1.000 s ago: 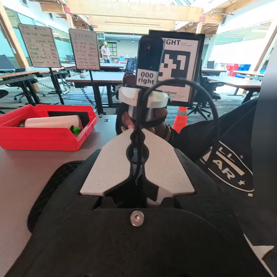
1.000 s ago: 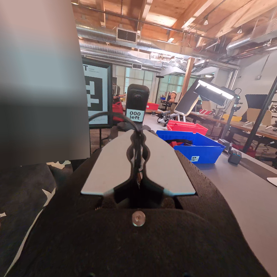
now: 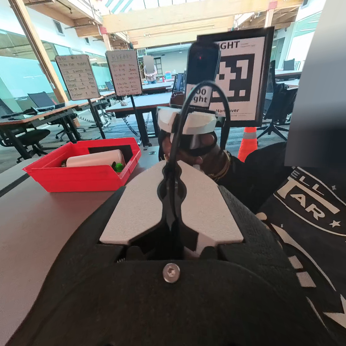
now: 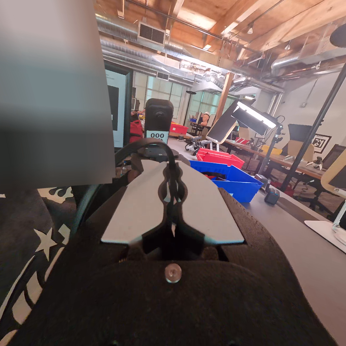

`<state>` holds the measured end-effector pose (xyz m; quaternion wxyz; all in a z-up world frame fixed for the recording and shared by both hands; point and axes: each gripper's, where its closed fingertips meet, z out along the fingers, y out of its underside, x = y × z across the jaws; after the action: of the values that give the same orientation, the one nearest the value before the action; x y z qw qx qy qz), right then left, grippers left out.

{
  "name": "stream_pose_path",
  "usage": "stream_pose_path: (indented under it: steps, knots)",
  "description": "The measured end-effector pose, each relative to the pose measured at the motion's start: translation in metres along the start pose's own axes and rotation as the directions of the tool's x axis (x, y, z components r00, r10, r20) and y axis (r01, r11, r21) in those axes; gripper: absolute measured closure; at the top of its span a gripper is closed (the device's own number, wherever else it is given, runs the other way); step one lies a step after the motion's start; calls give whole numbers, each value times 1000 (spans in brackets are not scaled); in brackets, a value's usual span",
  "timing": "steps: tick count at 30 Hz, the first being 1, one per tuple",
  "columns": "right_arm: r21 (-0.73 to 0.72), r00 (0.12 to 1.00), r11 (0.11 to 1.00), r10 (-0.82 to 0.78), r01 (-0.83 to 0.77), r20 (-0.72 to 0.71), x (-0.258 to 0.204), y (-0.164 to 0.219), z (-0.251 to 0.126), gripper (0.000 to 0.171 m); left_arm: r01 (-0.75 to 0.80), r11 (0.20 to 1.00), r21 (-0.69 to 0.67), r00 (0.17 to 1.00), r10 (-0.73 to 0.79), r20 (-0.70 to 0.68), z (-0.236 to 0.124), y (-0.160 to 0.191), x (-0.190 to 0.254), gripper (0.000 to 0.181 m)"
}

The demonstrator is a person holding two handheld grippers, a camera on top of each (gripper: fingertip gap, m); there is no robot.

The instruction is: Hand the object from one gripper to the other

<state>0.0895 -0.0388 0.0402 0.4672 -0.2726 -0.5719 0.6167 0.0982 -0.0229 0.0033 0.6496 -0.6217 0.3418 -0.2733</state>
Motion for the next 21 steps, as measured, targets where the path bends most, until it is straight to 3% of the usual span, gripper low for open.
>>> stream_pose_path:
  steps: [3, 11, 14, 21]
  knots:
    - [-3, 1000, 1000, 7, -7, 11, 1, 2, -3, 155, 7, 997, 78, 1000, -6, -14, -8, -13, 1, 175]
    - [-227, 985, 972, 97, -63, 142, -16, 53, 15, 144, 43, 980, 194, 996, -27, -88, -15, -32, 11, 176]
    - [-207, 979, 976, 106, -70, 171, -21, 53, 19, 165, 38, 980, 197, 994, -18, -104, -13, -33, 16, 175]
    - [-111, 995, 992, 65, -57, 70, -2, 31, 11, 167, -1, 992, 125, 998, 9, -61, -16, -23, 10, 155]
